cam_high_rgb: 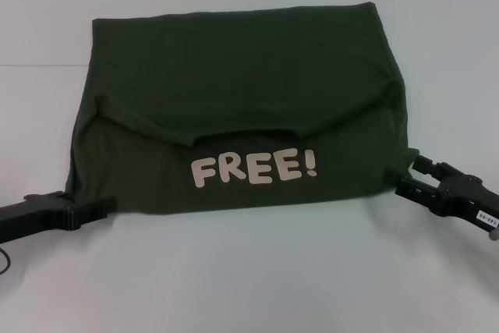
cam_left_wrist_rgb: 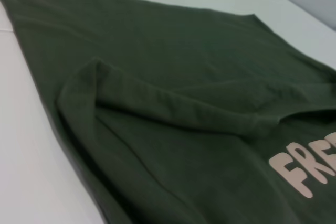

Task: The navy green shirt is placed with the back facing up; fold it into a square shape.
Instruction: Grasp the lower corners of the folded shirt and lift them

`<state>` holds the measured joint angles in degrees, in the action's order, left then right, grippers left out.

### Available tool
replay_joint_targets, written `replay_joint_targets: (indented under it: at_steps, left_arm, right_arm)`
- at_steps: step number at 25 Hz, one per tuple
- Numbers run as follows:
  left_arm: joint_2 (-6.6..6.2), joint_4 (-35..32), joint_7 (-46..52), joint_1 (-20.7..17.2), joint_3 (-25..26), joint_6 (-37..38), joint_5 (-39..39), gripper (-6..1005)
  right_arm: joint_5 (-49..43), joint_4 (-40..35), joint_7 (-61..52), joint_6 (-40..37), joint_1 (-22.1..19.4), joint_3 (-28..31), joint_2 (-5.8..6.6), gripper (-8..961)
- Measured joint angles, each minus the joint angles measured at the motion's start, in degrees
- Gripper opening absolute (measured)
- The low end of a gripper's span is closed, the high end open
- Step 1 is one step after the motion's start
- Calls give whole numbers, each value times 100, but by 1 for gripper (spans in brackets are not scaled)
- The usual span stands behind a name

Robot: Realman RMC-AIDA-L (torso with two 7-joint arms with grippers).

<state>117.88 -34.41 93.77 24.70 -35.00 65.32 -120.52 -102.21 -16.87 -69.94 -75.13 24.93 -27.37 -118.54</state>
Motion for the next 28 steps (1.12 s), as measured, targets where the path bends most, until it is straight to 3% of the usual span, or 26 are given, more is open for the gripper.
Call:
replay_joint_targets:
  at_steps: [4,9,15,21,22,24,28]
  left_arm:
    - [33,-33,5,-16,20,-35,-9,630]
    - [16,-34,14,-26,19,-11,-24,399]
    - [-28,-22,31,-27,20,48,-26,271]
    - [-45,-23,38,-12,20,67,2,148]
    - [-47,-23,40,-5,20,68,2,133]
    - [-49,-23,42,-1,20,69,0,101]
    - [-70,-18,44,48,17,92,-32,70]
  right_arm:
    - [-9,0,-14,-30,0,-3,-2,952]
    - [-39,-3,-11,-183,-28,-33,31,954]
    - [-295,-651,-459,-440,-76,-361,57,952]
    - [-1185,-2721,-2636,-707,-45,-456,-33,949]
    - [-1596,-3385,-3626,-764,37,-516,-13,949]
    - [-1839,-3637,-4134,-789,119,-594,38,947]
    - [-2904,-3903,-5809,-990,622,-899,338,946]
